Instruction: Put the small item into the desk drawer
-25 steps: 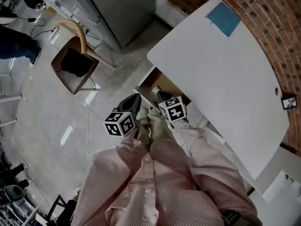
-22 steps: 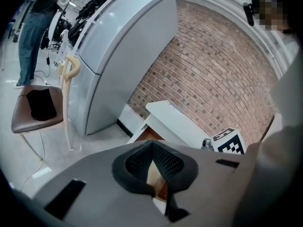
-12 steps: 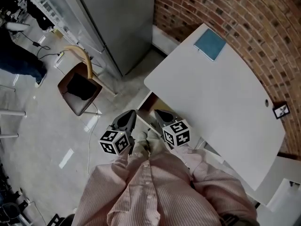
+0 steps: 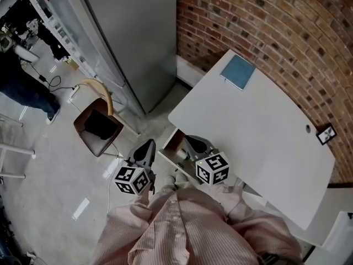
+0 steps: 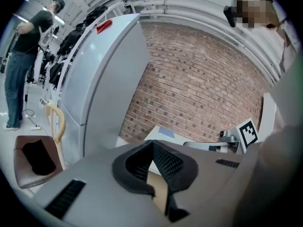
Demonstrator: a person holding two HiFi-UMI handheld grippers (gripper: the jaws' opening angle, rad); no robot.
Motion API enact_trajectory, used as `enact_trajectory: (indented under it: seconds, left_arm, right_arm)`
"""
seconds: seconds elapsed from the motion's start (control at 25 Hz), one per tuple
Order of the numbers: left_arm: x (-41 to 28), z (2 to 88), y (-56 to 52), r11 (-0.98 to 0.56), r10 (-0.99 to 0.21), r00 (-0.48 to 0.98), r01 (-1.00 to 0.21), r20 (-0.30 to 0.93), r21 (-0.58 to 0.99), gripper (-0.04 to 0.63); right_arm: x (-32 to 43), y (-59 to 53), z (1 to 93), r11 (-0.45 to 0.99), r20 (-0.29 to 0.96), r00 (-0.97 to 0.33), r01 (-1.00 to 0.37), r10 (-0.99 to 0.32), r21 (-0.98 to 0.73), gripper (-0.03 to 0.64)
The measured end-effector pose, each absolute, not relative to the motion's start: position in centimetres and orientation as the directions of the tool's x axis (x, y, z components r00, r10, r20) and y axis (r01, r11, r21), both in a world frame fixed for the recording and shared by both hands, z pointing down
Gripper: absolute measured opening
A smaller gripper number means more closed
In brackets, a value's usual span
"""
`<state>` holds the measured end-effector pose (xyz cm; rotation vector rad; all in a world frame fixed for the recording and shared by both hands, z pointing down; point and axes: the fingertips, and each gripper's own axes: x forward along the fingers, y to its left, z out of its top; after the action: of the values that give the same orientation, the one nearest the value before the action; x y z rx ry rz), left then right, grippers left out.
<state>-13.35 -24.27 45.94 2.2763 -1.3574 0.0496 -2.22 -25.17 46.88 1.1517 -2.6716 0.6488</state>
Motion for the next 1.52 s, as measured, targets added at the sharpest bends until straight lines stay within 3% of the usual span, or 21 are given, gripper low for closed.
enact_trajectory:
  seconds: [0.84, 1.52]
  left_arm:
    - [-17.3, 37.6, -27.2, -0.402, -0.894, 0.437, -0.880, 0.101, 0.251, -0.002]
    - [-18.1, 36.0, -28.1, -0.401, -0.902, 0.425, -0.889, 0.075, 0.221, -0.002]
  right_arm:
    - [1.2, -29.3, 37.4, 0.563, 0.084, -0.607, -0.773, -0.790, -0.292, 0.006]
    - [2.9, -30.2, 36.9, 0.528, 0.075, -0.566, -0.803, -0.821, -0.277, 0.006]
